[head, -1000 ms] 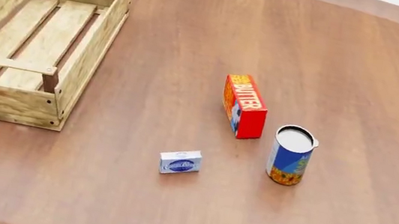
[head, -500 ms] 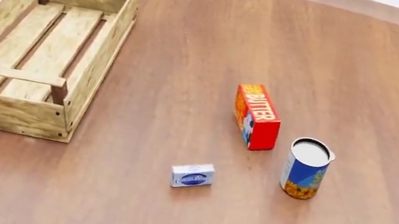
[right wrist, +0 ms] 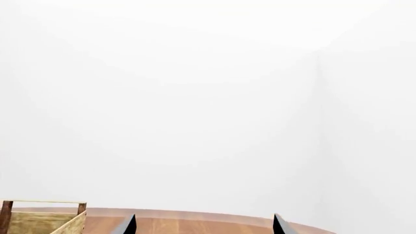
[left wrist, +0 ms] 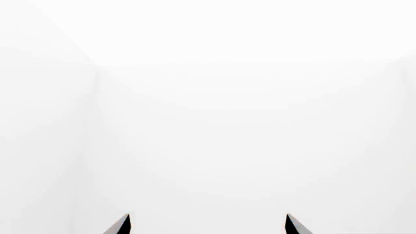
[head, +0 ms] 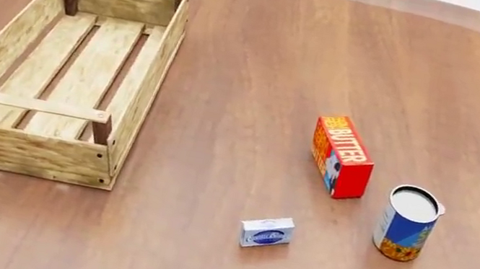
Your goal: Pick up the cream cheese and put it in the tray.
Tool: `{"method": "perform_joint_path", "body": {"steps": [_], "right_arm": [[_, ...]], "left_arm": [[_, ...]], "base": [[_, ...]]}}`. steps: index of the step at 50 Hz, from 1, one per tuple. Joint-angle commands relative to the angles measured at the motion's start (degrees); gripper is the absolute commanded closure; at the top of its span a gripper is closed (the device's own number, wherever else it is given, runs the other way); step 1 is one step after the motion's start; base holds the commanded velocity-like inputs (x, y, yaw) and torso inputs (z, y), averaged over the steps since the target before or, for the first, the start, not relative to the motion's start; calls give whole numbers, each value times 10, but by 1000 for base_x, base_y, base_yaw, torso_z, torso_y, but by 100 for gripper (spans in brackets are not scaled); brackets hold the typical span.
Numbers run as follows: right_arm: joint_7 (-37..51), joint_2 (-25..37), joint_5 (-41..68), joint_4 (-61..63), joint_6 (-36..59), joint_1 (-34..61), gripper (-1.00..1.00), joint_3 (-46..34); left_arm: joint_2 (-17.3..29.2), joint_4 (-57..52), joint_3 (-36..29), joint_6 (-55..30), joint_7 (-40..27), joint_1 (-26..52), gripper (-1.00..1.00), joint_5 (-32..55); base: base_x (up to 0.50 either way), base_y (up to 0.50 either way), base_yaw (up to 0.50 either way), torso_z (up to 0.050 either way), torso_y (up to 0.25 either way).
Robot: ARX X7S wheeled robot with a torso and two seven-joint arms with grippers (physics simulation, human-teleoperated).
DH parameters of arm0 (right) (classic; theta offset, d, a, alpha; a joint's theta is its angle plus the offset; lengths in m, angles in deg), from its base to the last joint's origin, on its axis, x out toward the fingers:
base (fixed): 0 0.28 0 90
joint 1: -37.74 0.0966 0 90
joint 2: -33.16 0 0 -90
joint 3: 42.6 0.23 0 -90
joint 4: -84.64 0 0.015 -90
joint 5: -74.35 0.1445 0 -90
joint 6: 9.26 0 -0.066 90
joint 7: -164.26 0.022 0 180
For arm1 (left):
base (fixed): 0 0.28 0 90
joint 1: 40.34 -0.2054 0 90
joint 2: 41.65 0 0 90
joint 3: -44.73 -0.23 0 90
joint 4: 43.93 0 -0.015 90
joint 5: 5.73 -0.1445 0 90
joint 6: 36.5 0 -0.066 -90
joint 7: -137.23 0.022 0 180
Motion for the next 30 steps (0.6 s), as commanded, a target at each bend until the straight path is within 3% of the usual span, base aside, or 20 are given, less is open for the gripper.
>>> {"method": "perform_joint_path", "body": {"steps": [1,30], "right_arm": [[8,4,-5,0,1,0,-100,-5],[22,14,-11,5,9,1,-100,-19]], "left_arm": [[3,-2,-2,-3,-5,0,-100,-2],[14,-5,-7,-1,-18,-1,-100,-1]], "base": [[90,188,0,0,0],[89,189,0,0,0]]}}
